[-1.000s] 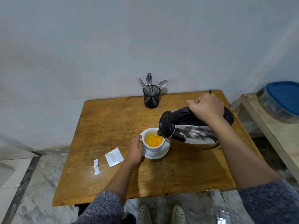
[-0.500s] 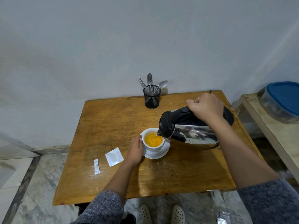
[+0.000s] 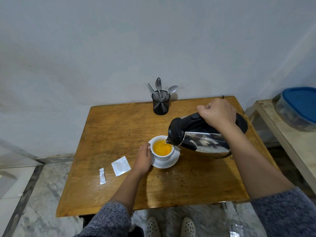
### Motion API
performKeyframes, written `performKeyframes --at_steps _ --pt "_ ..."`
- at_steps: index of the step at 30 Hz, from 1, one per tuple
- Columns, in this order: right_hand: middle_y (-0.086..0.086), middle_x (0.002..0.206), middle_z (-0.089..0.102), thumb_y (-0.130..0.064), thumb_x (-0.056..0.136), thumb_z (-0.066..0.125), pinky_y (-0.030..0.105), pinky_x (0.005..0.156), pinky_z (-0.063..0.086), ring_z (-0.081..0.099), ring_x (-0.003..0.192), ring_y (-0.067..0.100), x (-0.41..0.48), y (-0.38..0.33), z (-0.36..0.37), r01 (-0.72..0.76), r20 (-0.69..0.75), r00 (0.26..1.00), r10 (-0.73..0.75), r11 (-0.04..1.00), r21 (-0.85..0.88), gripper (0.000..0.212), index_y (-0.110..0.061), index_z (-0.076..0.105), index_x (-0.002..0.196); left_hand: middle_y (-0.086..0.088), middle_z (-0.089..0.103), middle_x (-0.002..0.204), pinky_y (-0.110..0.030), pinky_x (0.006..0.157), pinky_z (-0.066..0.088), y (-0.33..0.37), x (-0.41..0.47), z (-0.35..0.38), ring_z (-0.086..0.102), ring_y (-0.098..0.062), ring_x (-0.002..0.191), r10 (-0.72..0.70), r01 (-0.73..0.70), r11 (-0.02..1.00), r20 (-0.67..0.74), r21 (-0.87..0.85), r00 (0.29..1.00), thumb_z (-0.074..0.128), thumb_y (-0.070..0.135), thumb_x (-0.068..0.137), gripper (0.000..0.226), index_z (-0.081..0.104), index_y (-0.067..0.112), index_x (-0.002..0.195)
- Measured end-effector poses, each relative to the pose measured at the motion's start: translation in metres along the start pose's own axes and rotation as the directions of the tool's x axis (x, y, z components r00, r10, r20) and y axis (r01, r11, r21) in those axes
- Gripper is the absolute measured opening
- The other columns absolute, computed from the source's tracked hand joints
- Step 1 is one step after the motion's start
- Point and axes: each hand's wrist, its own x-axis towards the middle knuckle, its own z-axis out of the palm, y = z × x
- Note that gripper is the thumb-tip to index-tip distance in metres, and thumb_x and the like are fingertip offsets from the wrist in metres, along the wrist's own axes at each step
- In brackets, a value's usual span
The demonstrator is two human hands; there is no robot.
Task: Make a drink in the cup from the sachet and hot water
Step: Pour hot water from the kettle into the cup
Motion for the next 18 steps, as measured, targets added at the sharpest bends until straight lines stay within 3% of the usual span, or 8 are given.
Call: performKeyframes --at_steps 18 --pt "-0.003 0.039 0.026 -0.025 0.078 0.052 0.024 0.047 0.023 0.026 0.039 0.019 -0.003 0.027 -0.015 -0.109 -0.052 0.992 0.118 0.982 0.152 0.047 -0.018 0.030 0.037 -0.010 0.054 0.121 -0.029 0.090 0.039 0.006 0.000 -0.001 0.049 -0.018 0.108 -0.017 0.017 1.000 0.008 -0.014 1.000 0.031 0.024 0.098 0.029 0.051 0.017 0.118"
